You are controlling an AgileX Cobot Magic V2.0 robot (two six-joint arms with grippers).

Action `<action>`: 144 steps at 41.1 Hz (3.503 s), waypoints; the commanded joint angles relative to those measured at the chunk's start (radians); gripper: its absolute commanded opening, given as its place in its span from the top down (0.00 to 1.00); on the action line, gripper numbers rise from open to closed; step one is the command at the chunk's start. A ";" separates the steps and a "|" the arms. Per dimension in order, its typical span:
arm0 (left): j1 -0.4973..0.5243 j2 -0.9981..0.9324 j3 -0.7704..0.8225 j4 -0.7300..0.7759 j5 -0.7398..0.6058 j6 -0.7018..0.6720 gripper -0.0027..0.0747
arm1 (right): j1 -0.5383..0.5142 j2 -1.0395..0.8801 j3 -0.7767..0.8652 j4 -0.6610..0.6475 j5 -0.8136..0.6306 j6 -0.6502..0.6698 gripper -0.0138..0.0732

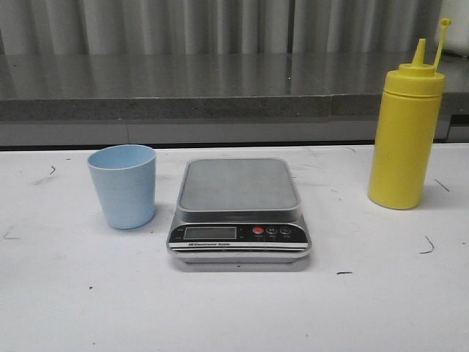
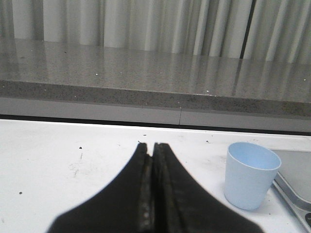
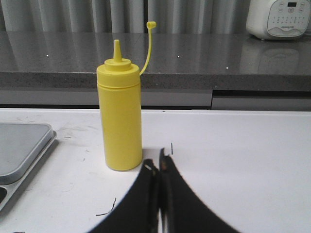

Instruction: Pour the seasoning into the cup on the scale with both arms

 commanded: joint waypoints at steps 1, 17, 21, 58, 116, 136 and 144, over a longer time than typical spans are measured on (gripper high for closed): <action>0.001 -0.016 0.024 0.000 -0.097 -0.003 0.99 | -0.003 -0.017 -0.007 0.003 -0.103 -0.007 0.92; 0.001 0.008 -0.239 -0.039 -0.037 -0.003 0.99 | -0.003 0.012 -0.330 -0.030 0.138 -0.008 0.92; 0.001 0.064 -0.379 -0.045 0.073 -0.003 0.99 | -0.003 0.072 -0.444 -0.030 0.205 -0.008 0.92; 0.001 0.655 -0.714 -0.035 0.509 -0.003 0.99 | -0.003 0.724 -0.728 -0.039 0.587 -0.014 0.86; -0.262 1.691 -1.334 -0.077 0.700 0.022 0.33 | -0.003 0.771 -0.728 -0.026 0.583 -0.014 0.22; -0.262 1.844 -1.418 -0.079 0.665 0.022 0.69 | -0.003 0.771 -0.728 -0.026 0.583 -0.014 0.22; -0.262 1.844 -1.418 -0.090 0.667 0.022 0.96 | -0.003 0.771 -0.728 -0.026 0.583 -0.014 0.22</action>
